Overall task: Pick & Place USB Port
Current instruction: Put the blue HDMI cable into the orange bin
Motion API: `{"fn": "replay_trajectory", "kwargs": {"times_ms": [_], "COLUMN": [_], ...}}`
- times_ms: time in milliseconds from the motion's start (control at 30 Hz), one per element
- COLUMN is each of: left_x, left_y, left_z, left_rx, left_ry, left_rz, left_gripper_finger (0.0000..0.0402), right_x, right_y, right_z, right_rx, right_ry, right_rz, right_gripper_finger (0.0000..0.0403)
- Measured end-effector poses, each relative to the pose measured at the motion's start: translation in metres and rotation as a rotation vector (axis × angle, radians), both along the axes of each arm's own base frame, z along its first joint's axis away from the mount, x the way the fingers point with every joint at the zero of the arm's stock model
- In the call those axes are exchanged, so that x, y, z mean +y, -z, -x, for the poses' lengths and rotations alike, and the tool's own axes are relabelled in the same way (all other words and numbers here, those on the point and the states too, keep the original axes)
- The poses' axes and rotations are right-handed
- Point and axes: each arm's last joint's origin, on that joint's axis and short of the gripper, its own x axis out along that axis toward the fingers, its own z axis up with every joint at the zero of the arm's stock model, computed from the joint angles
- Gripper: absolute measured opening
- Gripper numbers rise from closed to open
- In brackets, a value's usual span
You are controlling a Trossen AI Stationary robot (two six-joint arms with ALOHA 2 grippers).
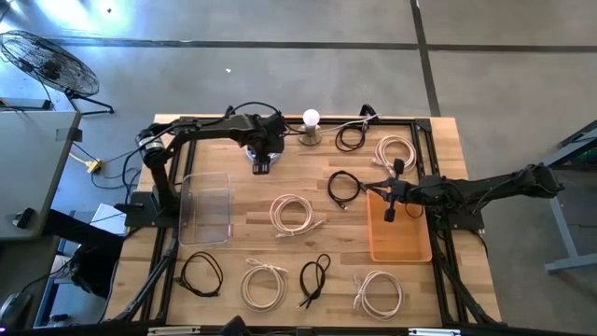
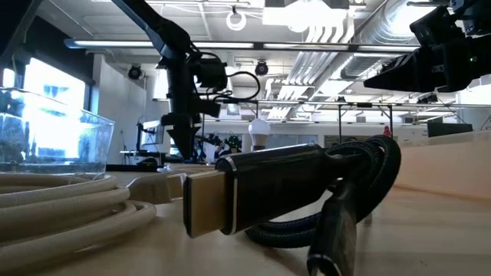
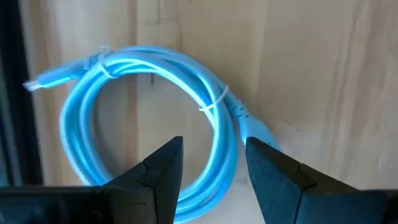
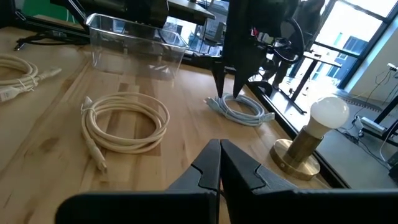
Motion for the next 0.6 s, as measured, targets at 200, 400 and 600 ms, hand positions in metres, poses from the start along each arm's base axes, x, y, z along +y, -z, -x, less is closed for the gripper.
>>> {"fn": "replay_trajectory", "kwargs": {"times_ms": [200, 400, 600], "left_x": [0.005, 0.006, 0.010], "left_y": [0.012, 0.028, 0.043], "left_z": [-0.002, -0.005, -0.010], "left_rx": [0.000, 0.041, 0.089], "left_ry": [-0.001, 0.005, 0.046], "left_rz": [0.049, 0.081, 0.030], "left_gripper_finger": [0.0170, 0.0170, 0.0165], "right_x": [0.000, 0.000, 0.000], "right_y": [0.001, 0.001, 0.001], "right_z": [0.000, 0.000, 0.000], "right_rx": [0.004, 0.004, 0.004], "right_ry": [0.002, 0.001, 0.002], "right_rz": [-0.010, -0.010, -0.012], "right_gripper_finger": [0.0000, 0.0000, 0.0000]}}
